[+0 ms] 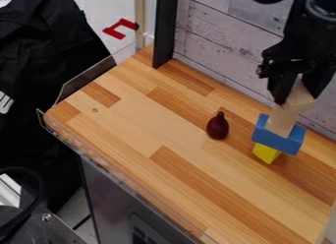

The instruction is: Put the block on top of the cylinder

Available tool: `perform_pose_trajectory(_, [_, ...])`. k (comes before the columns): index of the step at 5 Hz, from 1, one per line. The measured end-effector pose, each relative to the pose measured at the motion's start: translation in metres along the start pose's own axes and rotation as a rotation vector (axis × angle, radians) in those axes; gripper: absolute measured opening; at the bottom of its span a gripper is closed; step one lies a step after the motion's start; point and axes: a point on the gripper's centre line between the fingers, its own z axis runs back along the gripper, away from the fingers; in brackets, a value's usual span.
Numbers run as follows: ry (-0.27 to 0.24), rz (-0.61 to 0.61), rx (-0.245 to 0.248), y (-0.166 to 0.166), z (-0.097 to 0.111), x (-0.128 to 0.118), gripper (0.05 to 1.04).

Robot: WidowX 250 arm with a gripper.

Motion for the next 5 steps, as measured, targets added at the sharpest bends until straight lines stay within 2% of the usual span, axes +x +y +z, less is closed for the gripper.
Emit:
perform_pose_trajectory(3, [0.014,-0.01,-0.011,-0.0029,-0.0057,-0.0012,0.555])
perform_pose_trajectory(4, [0.021,-0.009,-0.012,-0.0031,-0.0068,-0.0029,0.6])
perform_pose_trajectory(5, [0.03,-0.017,-0.011,-0.0027,-0.0063,-0.0038,0.896])
